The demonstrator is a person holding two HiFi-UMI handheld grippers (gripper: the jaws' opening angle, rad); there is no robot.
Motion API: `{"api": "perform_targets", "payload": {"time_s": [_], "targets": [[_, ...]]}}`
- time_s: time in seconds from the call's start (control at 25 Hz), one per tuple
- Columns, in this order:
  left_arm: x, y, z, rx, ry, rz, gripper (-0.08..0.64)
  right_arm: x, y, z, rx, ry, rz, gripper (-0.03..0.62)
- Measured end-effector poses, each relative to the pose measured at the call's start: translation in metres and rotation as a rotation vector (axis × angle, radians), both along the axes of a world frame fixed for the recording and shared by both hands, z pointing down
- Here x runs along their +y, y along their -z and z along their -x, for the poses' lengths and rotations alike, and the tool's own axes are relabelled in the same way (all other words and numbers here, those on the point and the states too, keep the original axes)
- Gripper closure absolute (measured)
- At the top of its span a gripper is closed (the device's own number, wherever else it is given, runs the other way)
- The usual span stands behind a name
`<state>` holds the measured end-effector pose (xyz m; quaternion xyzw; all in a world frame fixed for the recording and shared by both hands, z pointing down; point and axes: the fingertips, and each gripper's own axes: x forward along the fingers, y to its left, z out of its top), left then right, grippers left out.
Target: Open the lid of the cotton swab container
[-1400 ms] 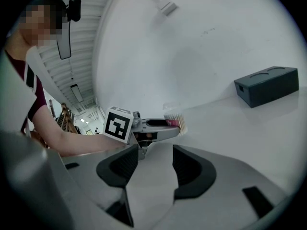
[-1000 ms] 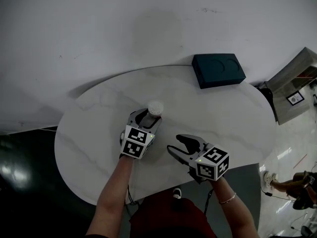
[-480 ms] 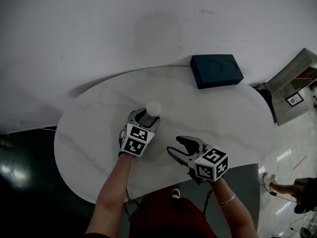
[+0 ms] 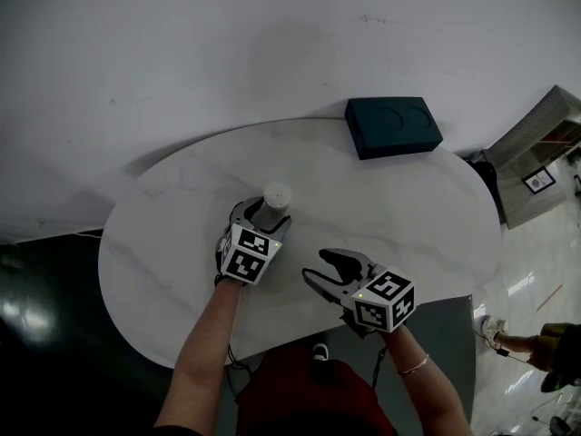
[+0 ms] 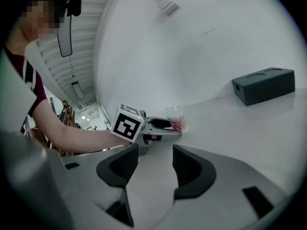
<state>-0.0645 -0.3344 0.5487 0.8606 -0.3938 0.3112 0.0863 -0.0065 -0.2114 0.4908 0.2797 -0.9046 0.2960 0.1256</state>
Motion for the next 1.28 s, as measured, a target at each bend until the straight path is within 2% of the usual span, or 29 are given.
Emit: {"api": "perform_targets", "payload": {"time_s": [0.32,0.52,1.28], "targets": [[0.024,0.002,0.010,0.025,0.072,0.030,0.302,0.009,0.004,-0.006,-0.012,-0.025,-0.008,0.357],[0.045,0.009,0.019,0.009,0.119,0.013,0.303,0.014,0.010,-0.009,-0.028,-0.049,-0.019,0.357],[0.130,0.057,0.005,0.083,0.153,-0.034,0.350,0.049,0.029,-0.027,-0.035,-0.092,-0.085,0.357]]}}
